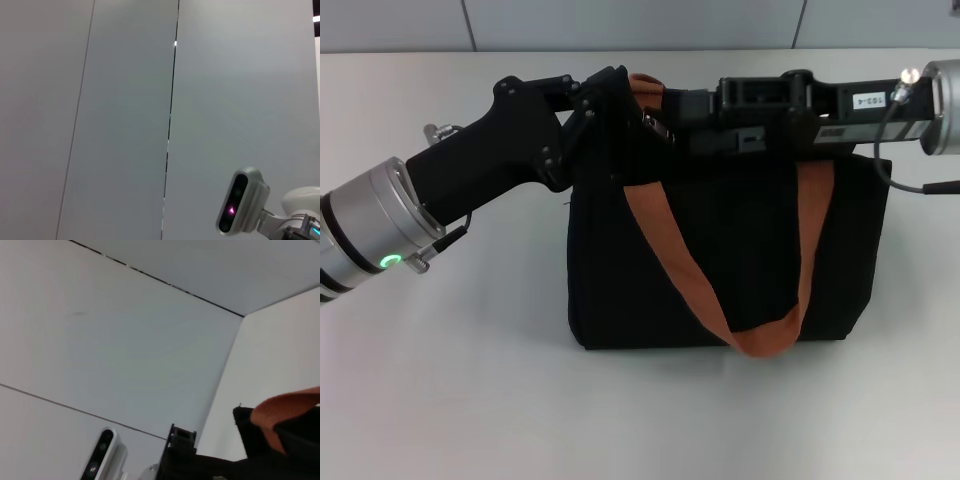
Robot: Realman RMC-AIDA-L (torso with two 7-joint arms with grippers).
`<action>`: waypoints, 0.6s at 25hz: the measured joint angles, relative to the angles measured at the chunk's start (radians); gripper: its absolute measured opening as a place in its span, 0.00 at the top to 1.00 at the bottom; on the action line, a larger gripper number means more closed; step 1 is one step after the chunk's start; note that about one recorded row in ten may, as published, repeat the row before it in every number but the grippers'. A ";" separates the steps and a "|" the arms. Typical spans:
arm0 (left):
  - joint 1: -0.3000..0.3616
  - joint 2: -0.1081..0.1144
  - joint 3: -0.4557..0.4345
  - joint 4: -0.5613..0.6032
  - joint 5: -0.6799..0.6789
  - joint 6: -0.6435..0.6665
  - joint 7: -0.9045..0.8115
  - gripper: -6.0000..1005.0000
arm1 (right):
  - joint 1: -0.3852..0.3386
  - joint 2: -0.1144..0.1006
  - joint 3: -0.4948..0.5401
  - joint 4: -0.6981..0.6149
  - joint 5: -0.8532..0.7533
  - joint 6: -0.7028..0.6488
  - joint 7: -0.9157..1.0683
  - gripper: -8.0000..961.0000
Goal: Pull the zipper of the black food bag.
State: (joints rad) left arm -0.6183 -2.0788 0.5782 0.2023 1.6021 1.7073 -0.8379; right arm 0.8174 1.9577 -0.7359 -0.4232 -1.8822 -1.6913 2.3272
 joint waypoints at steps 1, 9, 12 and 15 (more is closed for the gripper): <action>0.000 0.000 0.000 -0.005 -0.002 0.000 0.008 0.97 | 0.001 0.003 -0.004 0.000 0.000 0.008 0.000 0.15; 0.000 -0.001 0.000 -0.012 -0.007 -0.013 0.021 0.97 | 0.011 0.031 -0.025 0.000 0.000 0.055 -0.034 0.15; 0.000 -0.001 0.000 -0.012 -0.007 -0.013 0.021 0.97 | 0.012 0.037 -0.030 0.001 0.002 0.062 -0.058 0.16; -0.001 -0.001 0.000 -0.012 -0.007 -0.013 0.022 0.97 | 0.012 0.038 -0.031 0.001 0.004 0.065 -0.076 0.16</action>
State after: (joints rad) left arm -0.6197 -2.0799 0.5783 0.1901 1.5951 1.6939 -0.8164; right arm 0.8297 1.9961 -0.7665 -0.4218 -1.8782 -1.6264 2.2511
